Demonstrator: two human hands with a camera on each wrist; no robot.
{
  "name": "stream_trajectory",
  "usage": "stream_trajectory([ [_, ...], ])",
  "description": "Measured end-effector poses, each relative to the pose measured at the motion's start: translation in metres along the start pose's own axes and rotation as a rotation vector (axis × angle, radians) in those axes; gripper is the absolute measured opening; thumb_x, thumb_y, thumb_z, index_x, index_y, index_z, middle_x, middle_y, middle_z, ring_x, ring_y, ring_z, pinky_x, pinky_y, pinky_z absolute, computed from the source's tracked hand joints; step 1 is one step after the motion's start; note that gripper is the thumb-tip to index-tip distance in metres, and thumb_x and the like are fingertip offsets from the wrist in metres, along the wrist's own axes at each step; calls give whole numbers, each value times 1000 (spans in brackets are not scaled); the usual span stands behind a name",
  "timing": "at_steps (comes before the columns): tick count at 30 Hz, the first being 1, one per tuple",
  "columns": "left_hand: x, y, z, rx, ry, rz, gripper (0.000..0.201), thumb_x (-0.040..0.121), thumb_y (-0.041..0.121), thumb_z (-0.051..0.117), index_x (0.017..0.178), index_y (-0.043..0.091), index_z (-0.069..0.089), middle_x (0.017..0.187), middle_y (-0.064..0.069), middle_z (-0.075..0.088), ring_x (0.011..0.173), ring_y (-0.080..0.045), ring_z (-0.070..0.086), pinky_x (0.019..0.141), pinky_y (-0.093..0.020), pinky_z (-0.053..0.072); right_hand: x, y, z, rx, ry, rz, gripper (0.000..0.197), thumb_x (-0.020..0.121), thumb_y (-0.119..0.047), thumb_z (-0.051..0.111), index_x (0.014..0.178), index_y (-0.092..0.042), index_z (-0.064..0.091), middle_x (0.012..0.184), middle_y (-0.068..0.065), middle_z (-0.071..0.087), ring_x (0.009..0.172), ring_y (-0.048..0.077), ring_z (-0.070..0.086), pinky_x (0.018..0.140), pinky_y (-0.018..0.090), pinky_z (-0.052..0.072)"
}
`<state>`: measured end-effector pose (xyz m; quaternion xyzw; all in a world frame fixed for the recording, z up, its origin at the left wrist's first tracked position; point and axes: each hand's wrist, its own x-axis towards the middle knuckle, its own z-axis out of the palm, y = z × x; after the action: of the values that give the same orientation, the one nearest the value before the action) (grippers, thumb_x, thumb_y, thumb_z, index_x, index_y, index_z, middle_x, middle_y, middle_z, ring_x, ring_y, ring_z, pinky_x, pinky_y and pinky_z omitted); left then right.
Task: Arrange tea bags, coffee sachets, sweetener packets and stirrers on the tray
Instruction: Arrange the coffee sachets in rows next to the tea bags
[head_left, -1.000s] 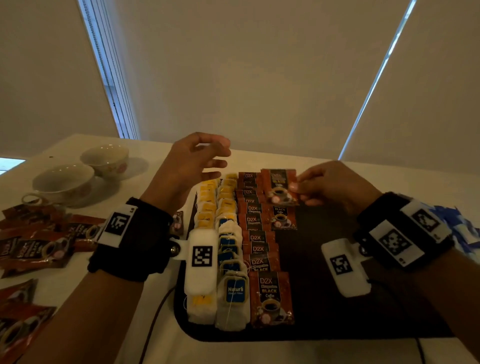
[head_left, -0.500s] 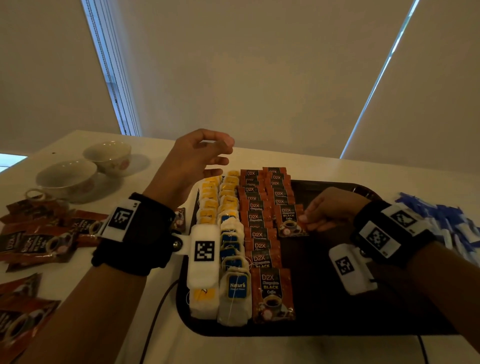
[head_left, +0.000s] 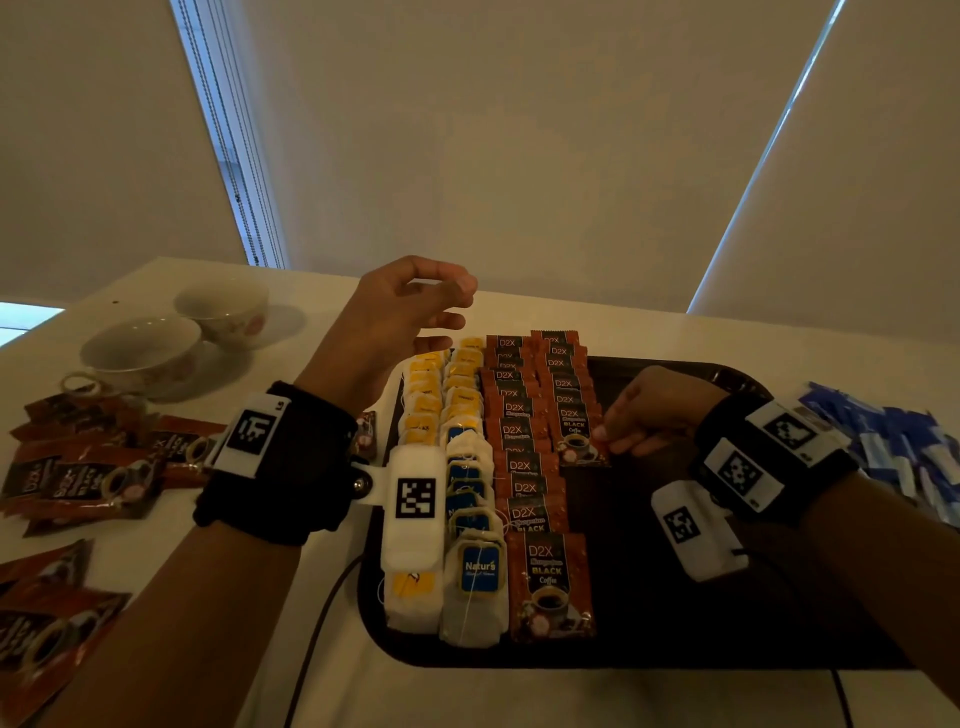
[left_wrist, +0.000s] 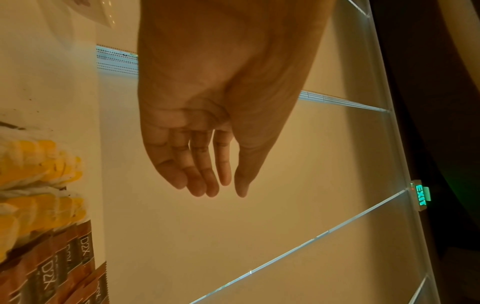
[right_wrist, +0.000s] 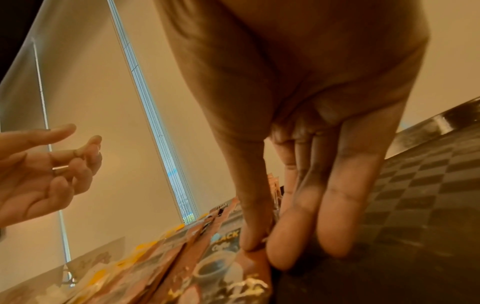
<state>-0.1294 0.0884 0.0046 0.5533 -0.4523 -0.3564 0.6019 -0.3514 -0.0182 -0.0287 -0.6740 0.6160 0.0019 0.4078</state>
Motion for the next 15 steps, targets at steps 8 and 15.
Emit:
stream_trajectory([
  [8, 1, -2, -1, -8, -15, -5, 21, 88, 22, 63, 108, 15, 63, 100, -3, 69, 84, -14, 65, 72, -25, 54, -3, 2, -5, -21, -4, -15, 9, 79, -14, 71, 81, -10, 64, 77, 3, 67, 68, 10, 63, 59, 21, 50],
  [15, 0, -1, -2, -5, 1, -1, 11, 89, 22, 62, 100, 20, 65, 96, -2, 69, 80, -11, 65, 74, -27, 54, -44, -13, -19, 109, 123, -323, 31, 76, -31, 71, 99, -11, 67, 89, 3, 70, 80, 13, 66, 67, 26, 52],
])
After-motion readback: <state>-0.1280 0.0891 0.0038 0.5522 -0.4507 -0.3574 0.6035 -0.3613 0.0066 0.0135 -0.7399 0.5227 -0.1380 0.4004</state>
